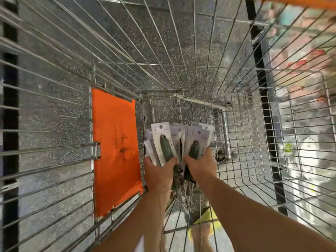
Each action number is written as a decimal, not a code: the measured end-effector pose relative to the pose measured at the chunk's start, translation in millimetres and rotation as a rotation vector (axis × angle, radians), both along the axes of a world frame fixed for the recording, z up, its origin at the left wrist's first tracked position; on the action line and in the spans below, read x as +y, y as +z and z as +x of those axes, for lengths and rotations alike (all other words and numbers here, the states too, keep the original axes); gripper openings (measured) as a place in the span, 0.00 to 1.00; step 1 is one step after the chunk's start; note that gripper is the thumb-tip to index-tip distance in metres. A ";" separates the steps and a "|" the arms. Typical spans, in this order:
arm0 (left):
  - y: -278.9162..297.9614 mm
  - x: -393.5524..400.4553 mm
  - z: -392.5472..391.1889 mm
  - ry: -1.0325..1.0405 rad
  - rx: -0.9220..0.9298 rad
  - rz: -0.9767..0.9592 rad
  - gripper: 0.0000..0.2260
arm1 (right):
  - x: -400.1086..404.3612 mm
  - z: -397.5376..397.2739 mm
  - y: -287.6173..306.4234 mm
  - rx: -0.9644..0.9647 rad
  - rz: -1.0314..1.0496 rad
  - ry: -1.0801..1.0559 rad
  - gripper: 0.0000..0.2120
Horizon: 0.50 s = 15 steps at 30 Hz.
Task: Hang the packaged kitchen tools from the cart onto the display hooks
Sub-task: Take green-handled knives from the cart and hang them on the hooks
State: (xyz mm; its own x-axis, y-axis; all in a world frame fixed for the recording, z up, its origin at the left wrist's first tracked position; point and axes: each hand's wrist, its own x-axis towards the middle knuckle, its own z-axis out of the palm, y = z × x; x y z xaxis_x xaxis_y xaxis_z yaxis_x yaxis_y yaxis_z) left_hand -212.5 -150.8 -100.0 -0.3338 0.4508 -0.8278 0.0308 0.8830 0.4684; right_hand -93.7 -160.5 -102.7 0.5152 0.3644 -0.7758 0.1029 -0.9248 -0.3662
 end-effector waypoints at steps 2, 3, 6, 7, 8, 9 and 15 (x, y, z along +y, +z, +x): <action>-1.4 1.3 -4.7 0.018 -0.046 0.046 0.33 | -0.8 6.1 2.1 0.042 0.006 -0.114 0.22; 1.3 3.3 -7.0 0.017 -0.059 0.068 0.32 | -0.2 9.7 4.1 0.064 0.013 -0.171 0.21; 2.8 8.5 -14.7 0.040 -0.113 0.124 0.21 | 3.0 23.9 15.6 0.110 0.069 -0.228 0.20; 5.3 10.5 -15.7 0.041 -0.126 0.127 0.19 | 4.0 29.8 20.9 0.123 0.088 -0.253 0.20; 10.3 13.3 -15.5 0.032 -0.149 0.128 0.20 | 4.5 35.2 25.8 0.162 0.096 -0.287 0.19; 18.0 16.9 -12.7 0.020 -0.156 0.132 0.25 | 6.8 38.3 33.4 0.222 0.113 -0.317 0.19; 64.8 38.1 16.3 -0.118 -0.257 0.181 0.18 | 19.2 56.6 100.2 0.555 0.183 -0.466 0.26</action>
